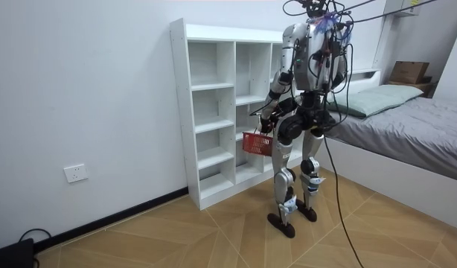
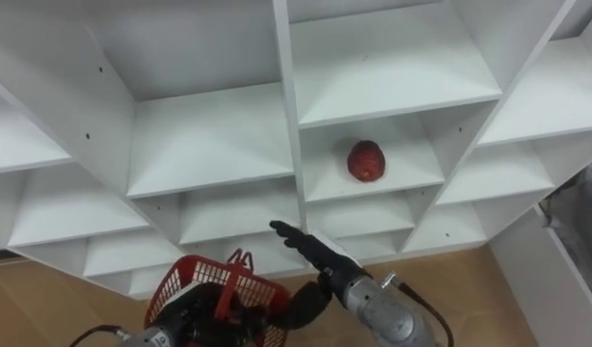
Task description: Collect fruits from the closet
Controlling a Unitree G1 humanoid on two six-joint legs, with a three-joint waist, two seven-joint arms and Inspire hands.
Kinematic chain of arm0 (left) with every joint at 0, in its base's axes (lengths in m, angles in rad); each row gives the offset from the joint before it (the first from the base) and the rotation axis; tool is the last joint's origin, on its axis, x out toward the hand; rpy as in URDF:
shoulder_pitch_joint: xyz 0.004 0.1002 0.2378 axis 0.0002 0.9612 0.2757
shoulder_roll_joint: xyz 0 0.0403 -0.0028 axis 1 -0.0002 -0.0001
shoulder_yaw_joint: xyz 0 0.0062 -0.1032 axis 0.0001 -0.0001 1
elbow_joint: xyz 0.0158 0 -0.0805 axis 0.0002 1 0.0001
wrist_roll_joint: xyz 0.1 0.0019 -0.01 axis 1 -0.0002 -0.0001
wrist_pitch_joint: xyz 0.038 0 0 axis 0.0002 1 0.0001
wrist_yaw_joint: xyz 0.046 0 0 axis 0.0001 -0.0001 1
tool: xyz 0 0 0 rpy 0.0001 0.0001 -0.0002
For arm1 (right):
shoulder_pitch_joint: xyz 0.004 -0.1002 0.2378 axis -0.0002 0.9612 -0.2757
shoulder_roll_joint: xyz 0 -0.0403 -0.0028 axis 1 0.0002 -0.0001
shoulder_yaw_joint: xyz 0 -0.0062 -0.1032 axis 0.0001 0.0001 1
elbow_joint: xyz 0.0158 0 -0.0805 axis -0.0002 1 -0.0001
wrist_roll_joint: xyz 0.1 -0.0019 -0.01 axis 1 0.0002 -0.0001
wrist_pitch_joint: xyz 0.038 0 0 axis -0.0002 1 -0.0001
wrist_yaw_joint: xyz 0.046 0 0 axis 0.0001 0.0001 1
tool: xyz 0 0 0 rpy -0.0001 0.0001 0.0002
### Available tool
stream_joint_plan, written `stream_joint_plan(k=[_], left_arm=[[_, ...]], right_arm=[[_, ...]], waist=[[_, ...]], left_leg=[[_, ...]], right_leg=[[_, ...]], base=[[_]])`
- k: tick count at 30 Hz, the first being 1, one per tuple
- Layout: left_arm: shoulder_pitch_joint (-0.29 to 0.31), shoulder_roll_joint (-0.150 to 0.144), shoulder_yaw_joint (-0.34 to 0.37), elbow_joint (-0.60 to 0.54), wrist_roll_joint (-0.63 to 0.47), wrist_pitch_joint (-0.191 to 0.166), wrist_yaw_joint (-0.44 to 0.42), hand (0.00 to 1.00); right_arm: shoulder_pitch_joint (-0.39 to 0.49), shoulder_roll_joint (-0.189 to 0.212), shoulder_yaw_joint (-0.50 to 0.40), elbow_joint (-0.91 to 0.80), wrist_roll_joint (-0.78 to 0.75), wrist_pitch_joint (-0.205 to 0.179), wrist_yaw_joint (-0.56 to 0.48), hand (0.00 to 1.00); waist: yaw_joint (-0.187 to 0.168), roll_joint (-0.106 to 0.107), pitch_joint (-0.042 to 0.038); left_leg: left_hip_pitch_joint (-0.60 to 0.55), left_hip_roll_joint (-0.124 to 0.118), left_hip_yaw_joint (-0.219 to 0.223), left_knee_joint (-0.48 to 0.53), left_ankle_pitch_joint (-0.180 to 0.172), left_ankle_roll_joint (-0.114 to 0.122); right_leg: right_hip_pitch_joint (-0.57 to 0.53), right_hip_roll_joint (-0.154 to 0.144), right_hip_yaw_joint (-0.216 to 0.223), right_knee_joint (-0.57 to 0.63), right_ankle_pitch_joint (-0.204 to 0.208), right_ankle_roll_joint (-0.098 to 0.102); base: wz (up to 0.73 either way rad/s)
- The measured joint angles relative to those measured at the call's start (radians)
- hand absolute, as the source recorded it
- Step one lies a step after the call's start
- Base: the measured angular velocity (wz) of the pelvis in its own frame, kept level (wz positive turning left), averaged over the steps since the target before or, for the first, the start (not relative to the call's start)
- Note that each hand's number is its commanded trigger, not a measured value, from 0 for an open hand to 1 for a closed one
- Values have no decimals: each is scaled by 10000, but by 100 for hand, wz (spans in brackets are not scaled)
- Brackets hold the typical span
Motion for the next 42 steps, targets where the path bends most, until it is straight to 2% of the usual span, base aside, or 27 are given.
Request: stream_joint_plan(k=[2,4,10,13,14,16,19,22,25,28,36,42], left_arm=[[6,7,54,-2,-6,-1,44,100],[60,0,50,-55,-17,-2,224,100],[74,-79,43,-82,-23,-4,461,100],[81,-60,83,-87,-15,-8,582,100],[86,-60,116,-87,-12,-8,626,100],[86,-73,244,-100,-14,-14,632,100],[104,-66,395,-99,-15,-14,693,100],[119,-52,418,-184,-23,-13,868,100],[141,-38,487,-516,-22,-15,950,100],[143,-41,789,-573,-25,-16,1095,100],[311,-8,1031,-1136,-196,-20,1304,100],[411,4,1208,-1473,-214,-19,1299,100]], right_arm=[[153,0,-55,-233,29,-3,-144,0],[263,71,-207,-354,77,-57,-385,0],[545,87,-776,-365,93,-78,-1152,0],[655,90,-824,-355,92,-83,-1555,0],[701,118,-824,-356,93,-95,-1681,0],[756,136,-824,-362,129,-109,-1868,0],[792,121,-897,-492,393,-109,-2234,0],[844,103,-998,-740,512,-153,-2661,0],[870,101,-1230,-843,505,-265,-3012,0],[883,79,-1305,-841,505,-306,-3366,0],[1080,10,-1696,-842,838,-476,-3983,0],[1078,-311,-1970,-888,1221,-482,-4136,0]], waist=[[-32,-3,-1],[-209,15,-13],[-277,-40,-21],[-295,-189,-39],[-302,-296,-93],[-289,-423,-145],[-429,-505,-125],[-432,-522,-102],[-426,-537,-95],[-450,-584,-34],[-463,-563,-30],[-453,-552,-39]], left_leg=[[127,13,0,-31,-10,-17],[258,11,-33,-121,-11,-18],[719,-14,6,-362,-9,-15],[1014,0,4,-481,-9,-17],[1046,6,5,-494,-9,-18],[1068,12,7,-494,-10,-18],[1221,10,13,-513,-11,-19],[1560,36,259,-703,-12,-21],[1677,84,324,-731,-38,-64],[1861,117,411,-751,-45,-75],[1972,131,431,-818,-64,-101],[2019,132,437,-823,-65,-102]], right_leg=[[131,14,0,-50,9,-2],[307,38,-12,-177,23,15],[624,86,44,-353,21,35],[932,150,78,-543,28,43],[953,165,117,-561,28,42],[981,174,145,-590,32,40],[1198,185,157,-736,72,61],[1408,232,317,-795,75,68],[1508,329,501,-904,152,76],[1661,368,549,-930,164,57],[1714,386,550,-909,174,49],[1745,388,551,-903,176,46]], base=[[0],[2],[-4],[-3],[-6],[-6],[-1],[-13],[-14],[-9],[-1],[0]])
